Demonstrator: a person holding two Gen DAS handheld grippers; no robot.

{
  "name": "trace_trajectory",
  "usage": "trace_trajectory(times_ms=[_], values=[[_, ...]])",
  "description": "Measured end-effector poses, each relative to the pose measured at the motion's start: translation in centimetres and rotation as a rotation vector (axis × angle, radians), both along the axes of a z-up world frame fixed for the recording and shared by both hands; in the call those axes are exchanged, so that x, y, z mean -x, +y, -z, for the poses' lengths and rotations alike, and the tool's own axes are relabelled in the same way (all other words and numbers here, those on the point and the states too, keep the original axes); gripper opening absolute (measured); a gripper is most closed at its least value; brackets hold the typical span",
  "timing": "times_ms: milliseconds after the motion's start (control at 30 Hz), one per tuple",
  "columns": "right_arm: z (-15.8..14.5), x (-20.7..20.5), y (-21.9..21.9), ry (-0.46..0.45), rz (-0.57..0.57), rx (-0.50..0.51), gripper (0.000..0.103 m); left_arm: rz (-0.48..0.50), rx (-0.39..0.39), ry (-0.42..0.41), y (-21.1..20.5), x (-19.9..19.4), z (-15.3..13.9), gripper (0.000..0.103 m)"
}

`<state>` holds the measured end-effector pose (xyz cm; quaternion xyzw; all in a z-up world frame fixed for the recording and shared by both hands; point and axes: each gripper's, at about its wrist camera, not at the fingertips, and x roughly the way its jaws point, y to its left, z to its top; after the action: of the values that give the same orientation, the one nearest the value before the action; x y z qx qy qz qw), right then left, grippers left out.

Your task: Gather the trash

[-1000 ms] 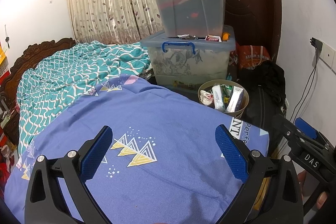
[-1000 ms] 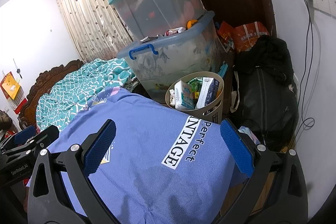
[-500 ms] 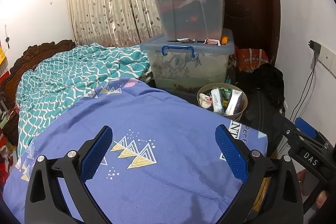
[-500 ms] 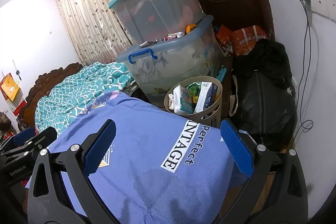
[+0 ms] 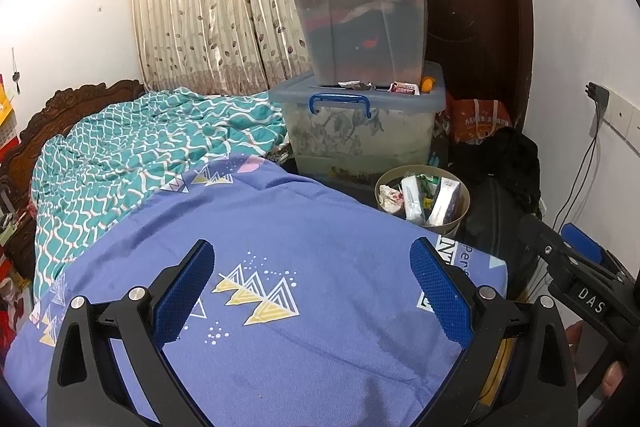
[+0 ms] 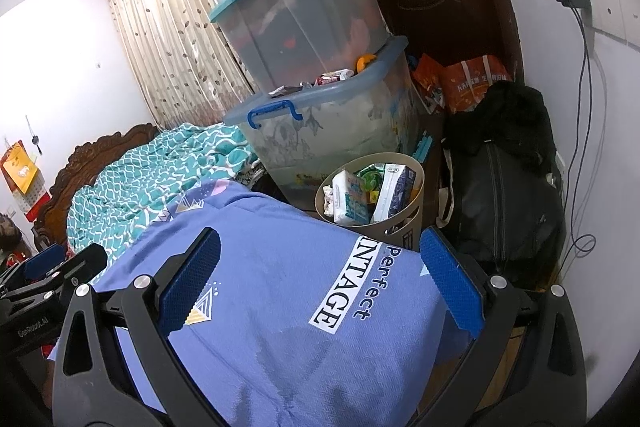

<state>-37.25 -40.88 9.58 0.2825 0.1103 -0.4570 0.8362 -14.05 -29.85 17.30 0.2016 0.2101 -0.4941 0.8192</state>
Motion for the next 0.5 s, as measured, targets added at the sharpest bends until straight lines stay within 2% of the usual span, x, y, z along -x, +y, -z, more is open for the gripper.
trace_trajectory(times_ms=[500], values=[[-0.24,-0.06,-0.1,0.001,-0.004,-0.004,0.099,-0.002,-0.009,-0.007,-0.06,0.15,-0.07,0.094]])
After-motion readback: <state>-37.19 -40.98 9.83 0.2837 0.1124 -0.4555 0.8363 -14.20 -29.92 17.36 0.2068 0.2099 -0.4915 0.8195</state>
